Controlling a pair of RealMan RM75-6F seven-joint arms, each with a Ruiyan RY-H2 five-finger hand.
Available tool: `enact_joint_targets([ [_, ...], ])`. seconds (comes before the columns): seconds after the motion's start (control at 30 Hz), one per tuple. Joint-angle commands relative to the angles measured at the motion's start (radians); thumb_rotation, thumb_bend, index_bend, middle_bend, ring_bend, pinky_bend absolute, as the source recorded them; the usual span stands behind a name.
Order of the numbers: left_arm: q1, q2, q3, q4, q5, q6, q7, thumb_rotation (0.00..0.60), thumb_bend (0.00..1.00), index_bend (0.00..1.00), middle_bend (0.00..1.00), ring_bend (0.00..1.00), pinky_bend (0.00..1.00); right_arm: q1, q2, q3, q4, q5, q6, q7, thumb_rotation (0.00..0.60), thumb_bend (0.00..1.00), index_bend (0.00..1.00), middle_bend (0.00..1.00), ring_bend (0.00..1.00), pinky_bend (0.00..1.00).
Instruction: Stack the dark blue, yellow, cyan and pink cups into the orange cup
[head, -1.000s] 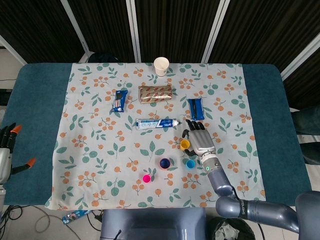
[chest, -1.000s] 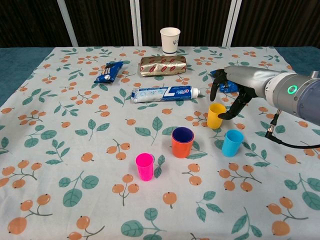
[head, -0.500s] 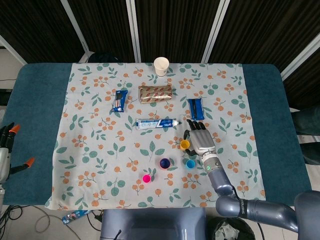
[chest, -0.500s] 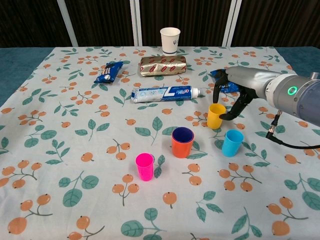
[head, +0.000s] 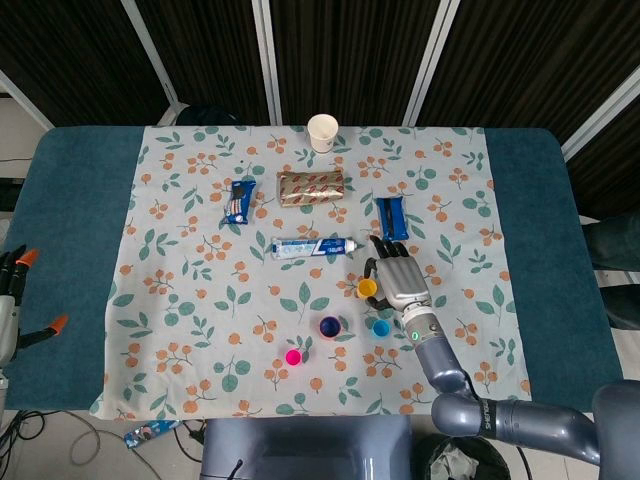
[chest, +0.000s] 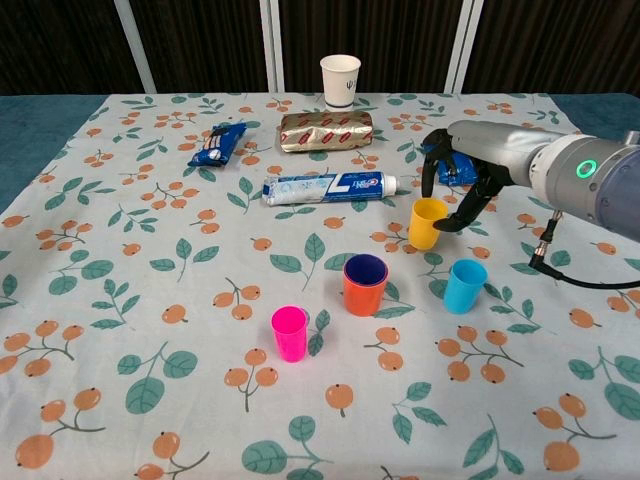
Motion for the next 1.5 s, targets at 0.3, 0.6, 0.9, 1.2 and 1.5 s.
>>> enact_joint_targets([
  [0.3, 0.011, 0.008, -0.017, -0.003, -0.010, 0.003, -0.010, 0.600, 0.12, 0.10, 0.01, 0.00, 0.00, -0.002, 0.156, -0.012, -0.285, -0.041, 0.019, -0.052, 0.600, 0.34, 0.51, 0.00, 0.07, 0.10],
  [0.6, 0.014, 0.012, -0.023, -0.005, -0.007, -0.006, -0.017, 0.600, 0.12, 0.10, 0.01, 0.00, 0.00, -0.012, 0.193, -0.049, -0.418, -0.110, 0.069, -0.077, 0.600, 0.34, 0.51, 0.00, 0.07, 0.10],
  [0.9, 0.018, 0.013, -0.032, -0.002, -0.014, -0.011, -0.020, 0.600, 0.12, 0.10, 0.01, 0.00, 0.00, -0.018, 0.144, -0.073, -0.419, -0.144, 0.112, -0.080, 0.600, 0.35, 0.51, 0.00, 0.07, 0.10],
  [1.2, 0.020, 0.014, -0.035, -0.003, -0.013, -0.017, -0.017, 0.600, 0.12, 0.10, 0.01, 0.00, 0.00, -0.004, 0.072, -0.083, -0.374, -0.133, 0.133, -0.112, 0.600, 0.35, 0.51, 0.00, 0.07, 0.11],
  [1.5, 0.021, 0.014, -0.038, -0.004, -0.012, -0.023, -0.012, 0.600, 0.12, 0.10, 0.01, 0.00, 0.00, 0.009, 0.040, -0.070, -0.343, -0.101, 0.137, -0.124, 0.600, 0.35, 0.51, 0.00, 0.07, 0.11],
])
